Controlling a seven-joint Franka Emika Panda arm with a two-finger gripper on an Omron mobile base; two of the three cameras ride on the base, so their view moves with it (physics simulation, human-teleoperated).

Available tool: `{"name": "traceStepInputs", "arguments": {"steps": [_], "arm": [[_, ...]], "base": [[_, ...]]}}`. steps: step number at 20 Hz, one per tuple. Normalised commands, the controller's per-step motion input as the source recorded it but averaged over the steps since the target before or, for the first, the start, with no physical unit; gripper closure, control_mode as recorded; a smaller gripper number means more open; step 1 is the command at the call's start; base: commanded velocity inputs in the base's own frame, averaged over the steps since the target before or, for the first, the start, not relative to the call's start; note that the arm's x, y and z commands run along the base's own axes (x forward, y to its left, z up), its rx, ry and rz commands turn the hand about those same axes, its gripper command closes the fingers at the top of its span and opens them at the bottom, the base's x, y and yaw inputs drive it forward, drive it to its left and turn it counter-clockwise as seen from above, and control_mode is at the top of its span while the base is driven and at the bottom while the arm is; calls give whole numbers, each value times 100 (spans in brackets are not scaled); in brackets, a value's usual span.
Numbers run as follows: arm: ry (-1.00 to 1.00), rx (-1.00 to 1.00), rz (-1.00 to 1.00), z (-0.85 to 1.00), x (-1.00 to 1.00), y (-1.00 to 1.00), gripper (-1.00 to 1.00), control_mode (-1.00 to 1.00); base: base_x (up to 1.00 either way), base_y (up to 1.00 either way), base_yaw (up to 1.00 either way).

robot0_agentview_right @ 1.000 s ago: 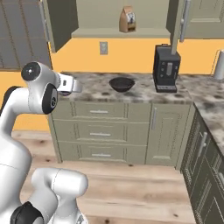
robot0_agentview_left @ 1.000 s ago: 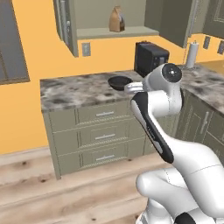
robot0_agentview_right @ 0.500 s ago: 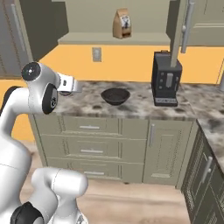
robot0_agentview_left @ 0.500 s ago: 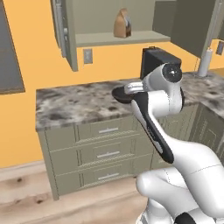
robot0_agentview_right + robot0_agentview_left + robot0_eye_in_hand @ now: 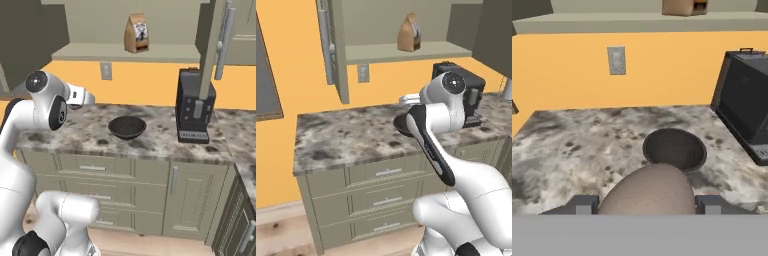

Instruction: Pick the egg and butter from the fridge and place them by the bowl for mixing.

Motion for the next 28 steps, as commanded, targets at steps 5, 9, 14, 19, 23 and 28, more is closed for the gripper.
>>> {"name": "traceStepInputs", "arguments": {"steps": [5,9,14,19,23,28], "arm": [[0,0,0,0,0,0,100,100],[0,0,0,0,0,0,100,100],[0,0,0,0,0,0,100,100],[0,0,0,0,0,0,100,100],[0,0,0,0,0,0,100,100],[3,3,3,-5,9,9,100,-100]], "base": [[71,-22,17],[64,-29,14],[49,-36,14],[20,-13,8],[0,0,0],[1,2,1]]}}
